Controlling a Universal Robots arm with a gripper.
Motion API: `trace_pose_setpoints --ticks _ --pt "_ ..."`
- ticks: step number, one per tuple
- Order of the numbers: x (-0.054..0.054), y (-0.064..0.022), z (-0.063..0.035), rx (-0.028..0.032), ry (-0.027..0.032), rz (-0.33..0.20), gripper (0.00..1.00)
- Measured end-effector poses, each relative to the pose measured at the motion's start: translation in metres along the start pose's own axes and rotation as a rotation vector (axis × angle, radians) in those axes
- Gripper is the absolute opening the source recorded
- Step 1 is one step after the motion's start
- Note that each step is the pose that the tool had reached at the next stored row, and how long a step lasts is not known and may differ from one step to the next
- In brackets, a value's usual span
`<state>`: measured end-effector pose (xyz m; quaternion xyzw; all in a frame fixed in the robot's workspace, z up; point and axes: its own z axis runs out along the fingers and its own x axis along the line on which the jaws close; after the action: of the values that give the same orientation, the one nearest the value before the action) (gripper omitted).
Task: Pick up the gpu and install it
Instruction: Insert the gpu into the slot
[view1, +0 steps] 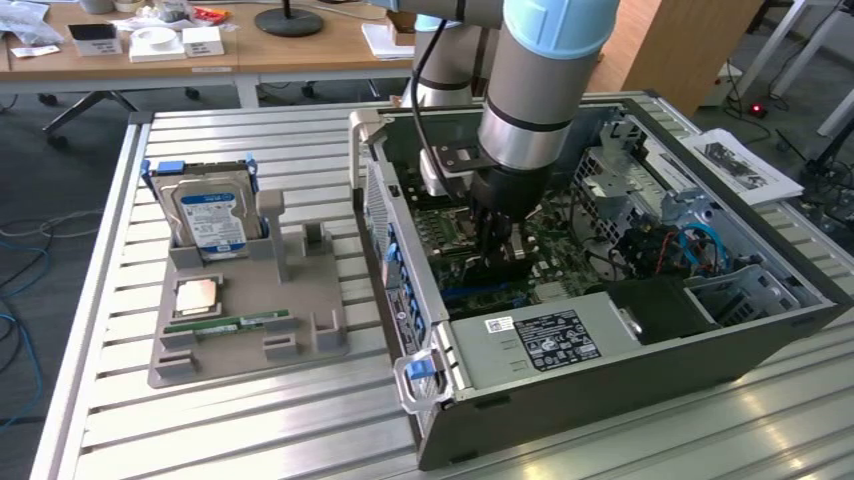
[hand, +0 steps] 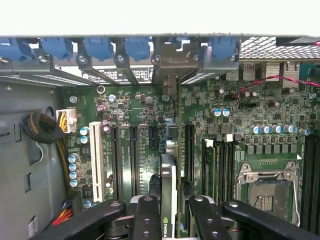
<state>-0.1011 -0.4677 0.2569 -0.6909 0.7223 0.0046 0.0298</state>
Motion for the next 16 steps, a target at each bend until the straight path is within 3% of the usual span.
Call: trace_pose_setpoints --ticks 16 --pt "0.0002 0.0001 0.0042 0.0000 -0.0001 -0.003 0.27"
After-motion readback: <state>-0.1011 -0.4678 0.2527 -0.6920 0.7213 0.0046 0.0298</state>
